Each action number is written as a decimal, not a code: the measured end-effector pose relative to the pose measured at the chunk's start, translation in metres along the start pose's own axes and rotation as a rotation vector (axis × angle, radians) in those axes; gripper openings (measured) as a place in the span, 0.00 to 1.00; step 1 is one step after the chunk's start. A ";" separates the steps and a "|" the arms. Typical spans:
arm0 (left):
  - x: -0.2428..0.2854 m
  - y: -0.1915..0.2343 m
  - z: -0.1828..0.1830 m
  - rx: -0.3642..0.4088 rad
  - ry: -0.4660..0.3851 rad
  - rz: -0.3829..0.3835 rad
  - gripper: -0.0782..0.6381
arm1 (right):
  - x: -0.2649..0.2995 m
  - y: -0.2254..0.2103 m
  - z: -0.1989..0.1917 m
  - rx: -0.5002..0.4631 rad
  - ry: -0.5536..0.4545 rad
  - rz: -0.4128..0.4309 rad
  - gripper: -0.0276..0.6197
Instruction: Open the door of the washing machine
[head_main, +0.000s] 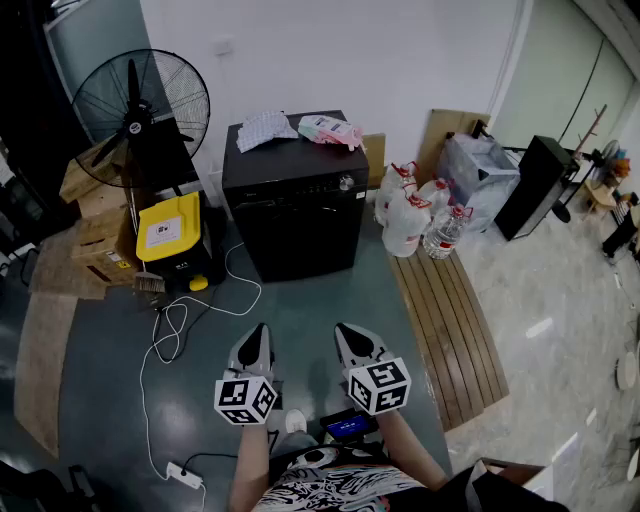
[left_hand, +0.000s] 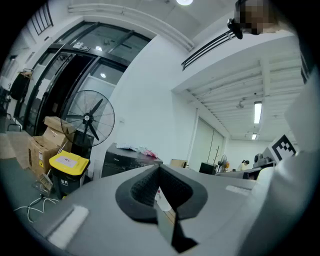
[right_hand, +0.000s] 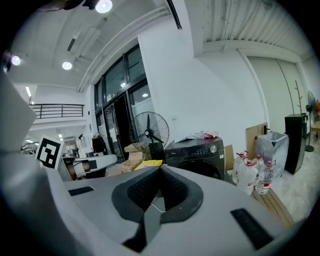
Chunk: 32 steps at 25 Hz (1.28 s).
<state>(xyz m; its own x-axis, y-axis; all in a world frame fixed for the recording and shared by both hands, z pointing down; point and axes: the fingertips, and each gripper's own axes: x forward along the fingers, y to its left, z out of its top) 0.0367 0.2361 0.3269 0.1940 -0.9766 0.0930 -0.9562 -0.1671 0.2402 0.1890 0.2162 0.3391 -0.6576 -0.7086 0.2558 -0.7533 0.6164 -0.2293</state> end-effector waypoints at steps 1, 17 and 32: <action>-0.003 -0.001 0.000 0.003 0.001 0.000 0.11 | -0.002 0.001 -0.001 0.001 0.001 0.001 0.05; 0.016 0.029 -0.022 -0.034 0.091 0.007 0.27 | 0.019 -0.012 -0.014 0.041 0.048 0.013 0.31; 0.220 0.207 -0.056 0.072 0.247 -0.065 0.28 | 0.263 -0.077 -0.011 0.033 0.182 -0.112 0.31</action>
<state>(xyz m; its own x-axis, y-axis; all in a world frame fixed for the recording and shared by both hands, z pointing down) -0.1063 -0.0056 0.4510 0.2941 -0.9026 0.3145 -0.9516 -0.2458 0.1844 0.0742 -0.0140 0.4341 -0.5618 -0.6967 0.4461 -0.8234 0.5232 -0.2198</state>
